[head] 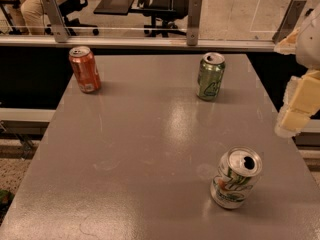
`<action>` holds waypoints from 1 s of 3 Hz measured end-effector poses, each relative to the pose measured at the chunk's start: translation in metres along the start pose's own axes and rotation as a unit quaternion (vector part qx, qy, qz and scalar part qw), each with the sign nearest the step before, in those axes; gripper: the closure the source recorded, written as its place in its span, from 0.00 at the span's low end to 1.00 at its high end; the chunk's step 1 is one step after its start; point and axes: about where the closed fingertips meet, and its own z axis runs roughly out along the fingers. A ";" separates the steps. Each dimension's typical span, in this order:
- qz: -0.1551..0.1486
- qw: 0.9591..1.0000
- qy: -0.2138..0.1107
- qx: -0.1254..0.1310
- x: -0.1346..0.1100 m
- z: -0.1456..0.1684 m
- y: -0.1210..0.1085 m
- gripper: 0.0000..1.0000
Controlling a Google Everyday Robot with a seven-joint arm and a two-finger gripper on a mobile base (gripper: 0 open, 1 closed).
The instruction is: Move 7up can near coke can
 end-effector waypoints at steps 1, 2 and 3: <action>-0.002 1.000 -0.005 0.002 -0.006 0.000 0.001 0.00; -0.016 1.000 -0.023 0.000 -0.016 0.007 0.007 0.00; -0.033 0.997 -0.061 -0.023 -0.021 0.016 0.016 0.00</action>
Offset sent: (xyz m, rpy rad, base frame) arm -0.0077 0.0513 -0.0250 0.1086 -0.0210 0.1472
